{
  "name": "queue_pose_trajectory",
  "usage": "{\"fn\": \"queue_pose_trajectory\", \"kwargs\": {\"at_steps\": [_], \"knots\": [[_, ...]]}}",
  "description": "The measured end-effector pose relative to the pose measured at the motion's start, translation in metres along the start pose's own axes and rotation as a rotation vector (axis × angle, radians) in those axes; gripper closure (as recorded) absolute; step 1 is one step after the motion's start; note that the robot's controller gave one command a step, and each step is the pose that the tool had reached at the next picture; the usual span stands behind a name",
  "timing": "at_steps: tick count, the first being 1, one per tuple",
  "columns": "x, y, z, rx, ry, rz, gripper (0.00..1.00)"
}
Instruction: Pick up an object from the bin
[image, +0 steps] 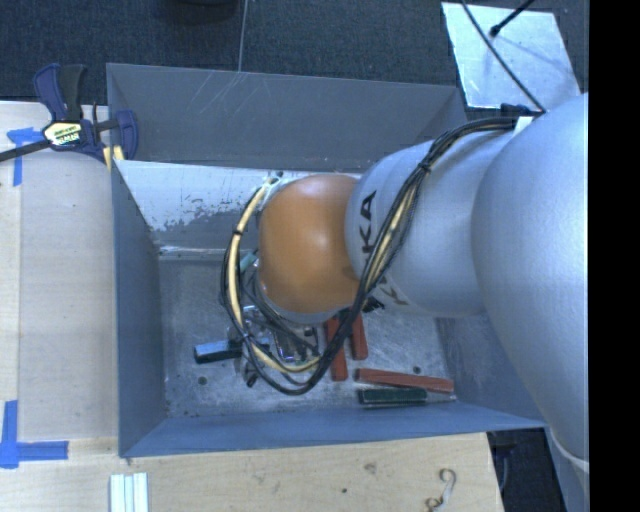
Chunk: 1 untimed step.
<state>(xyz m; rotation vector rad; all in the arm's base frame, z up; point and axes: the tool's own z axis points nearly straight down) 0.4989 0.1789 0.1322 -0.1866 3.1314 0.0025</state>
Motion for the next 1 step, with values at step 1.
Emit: {"fn": "queue_pose_trajectory", "kwargs": {"at_steps": [1], "knots": [[-0.0018,-0.0002,-0.0496,0.0,0.0,0.003,1.0]]}}
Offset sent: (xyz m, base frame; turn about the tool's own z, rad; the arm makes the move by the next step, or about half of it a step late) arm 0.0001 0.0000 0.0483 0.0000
